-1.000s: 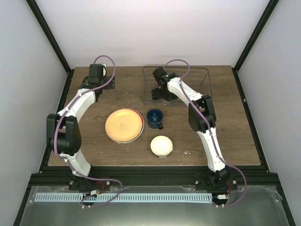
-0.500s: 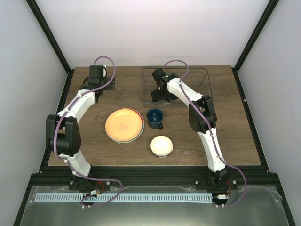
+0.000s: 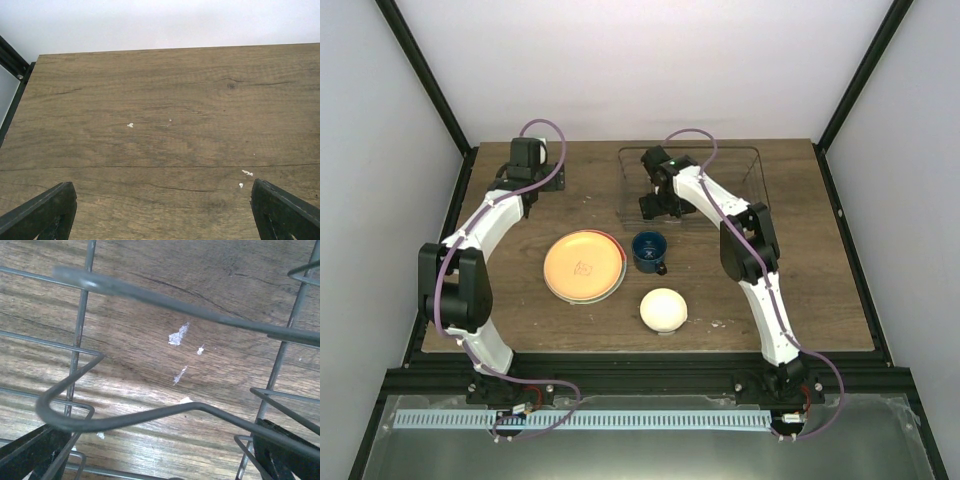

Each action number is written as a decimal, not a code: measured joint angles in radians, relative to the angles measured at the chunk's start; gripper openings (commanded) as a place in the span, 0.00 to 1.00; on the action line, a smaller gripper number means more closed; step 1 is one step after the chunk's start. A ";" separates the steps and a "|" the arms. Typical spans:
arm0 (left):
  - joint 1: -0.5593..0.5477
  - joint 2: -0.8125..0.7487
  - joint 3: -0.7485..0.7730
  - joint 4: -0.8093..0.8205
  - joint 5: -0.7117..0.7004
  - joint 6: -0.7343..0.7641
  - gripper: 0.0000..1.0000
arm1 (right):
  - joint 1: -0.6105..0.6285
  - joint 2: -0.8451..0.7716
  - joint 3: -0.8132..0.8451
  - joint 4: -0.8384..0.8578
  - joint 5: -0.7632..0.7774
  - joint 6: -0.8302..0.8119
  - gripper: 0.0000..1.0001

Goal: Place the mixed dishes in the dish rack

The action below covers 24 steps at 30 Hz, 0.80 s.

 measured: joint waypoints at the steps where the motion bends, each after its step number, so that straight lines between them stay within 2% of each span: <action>1: 0.000 0.000 0.000 0.000 0.000 0.000 0.96 | 0.002 0.000 0.000 -0.002 0.000 0.000 1.00; 24: 0.000 0.000 0.000 0.000 -0.005 0.004 0.97 | 0.012 -0.043 0.066 -0.023 0.002 -0.013 1.00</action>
